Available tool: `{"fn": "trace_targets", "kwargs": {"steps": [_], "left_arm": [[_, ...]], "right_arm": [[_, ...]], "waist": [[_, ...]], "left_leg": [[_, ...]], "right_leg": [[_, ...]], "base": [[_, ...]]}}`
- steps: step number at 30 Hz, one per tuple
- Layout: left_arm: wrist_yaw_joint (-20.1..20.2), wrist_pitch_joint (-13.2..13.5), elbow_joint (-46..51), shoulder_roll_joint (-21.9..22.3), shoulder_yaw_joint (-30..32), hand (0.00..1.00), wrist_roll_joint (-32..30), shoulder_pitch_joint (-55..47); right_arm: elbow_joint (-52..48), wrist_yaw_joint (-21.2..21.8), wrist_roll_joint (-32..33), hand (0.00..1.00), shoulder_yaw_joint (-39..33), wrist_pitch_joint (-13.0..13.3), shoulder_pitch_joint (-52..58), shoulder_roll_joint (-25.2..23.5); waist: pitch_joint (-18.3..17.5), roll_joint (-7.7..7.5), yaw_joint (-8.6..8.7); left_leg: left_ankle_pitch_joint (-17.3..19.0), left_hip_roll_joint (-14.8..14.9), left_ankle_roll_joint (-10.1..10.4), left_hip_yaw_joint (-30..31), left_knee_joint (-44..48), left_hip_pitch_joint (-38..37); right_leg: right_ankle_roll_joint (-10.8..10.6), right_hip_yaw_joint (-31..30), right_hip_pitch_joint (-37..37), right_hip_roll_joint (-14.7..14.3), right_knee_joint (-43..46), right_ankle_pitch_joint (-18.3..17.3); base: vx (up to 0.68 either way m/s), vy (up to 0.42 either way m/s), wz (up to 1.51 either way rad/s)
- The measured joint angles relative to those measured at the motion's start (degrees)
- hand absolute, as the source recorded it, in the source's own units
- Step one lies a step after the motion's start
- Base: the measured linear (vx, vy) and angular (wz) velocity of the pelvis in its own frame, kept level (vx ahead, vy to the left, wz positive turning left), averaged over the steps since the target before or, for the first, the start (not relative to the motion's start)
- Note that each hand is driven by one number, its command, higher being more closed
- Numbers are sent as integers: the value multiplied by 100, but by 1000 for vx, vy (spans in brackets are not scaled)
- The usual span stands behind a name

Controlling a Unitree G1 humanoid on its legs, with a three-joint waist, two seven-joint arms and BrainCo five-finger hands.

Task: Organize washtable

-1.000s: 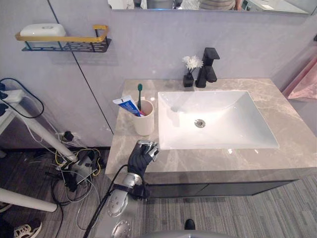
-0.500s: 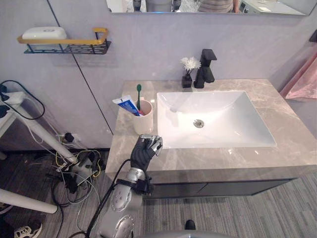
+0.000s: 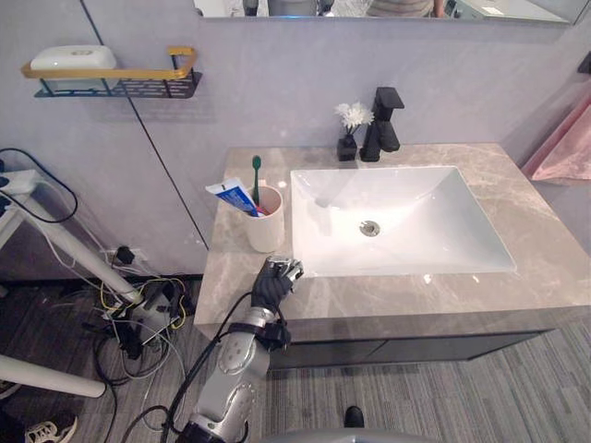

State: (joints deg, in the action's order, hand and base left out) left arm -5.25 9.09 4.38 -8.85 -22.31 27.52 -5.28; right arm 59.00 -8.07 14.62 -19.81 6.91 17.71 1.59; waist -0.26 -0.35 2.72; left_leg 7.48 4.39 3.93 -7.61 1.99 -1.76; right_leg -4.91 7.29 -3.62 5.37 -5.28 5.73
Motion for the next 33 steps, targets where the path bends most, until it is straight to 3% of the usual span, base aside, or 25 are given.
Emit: {"fn": "trace_targets", "kwargs": {"steps": [15,24,33], "left_arm": [[-453,25,1,167,672,100,0,382],[-539,39,-36,180,669,100,-1,624],[-649,30,-716,205,668,100,-3,819]], "right_arm": [[-23,-65,-4,0,-1,-1,4,-19],[-39,-64,-6,0,5,-5,3,-43],[-57,-65,-6,0,111,-6,4,-40]], "waist": [[-23,-31,10],[-43,-81,21],[-62,-116,56]], "left_leg": [[-2,-4,0,-37,-66,-35],[-2,-8,-1,-52,-92,-46],[-2,-8,0,-131,-126,-41]], "right_leg": [[3,-33,-22,-6,-11,7],[2,-39,-30,-5,-23,7],[2,-113,-99,-14,-36,6]], "base": [[1,1,-1],[0,0,0],[0,1,-4]]}}
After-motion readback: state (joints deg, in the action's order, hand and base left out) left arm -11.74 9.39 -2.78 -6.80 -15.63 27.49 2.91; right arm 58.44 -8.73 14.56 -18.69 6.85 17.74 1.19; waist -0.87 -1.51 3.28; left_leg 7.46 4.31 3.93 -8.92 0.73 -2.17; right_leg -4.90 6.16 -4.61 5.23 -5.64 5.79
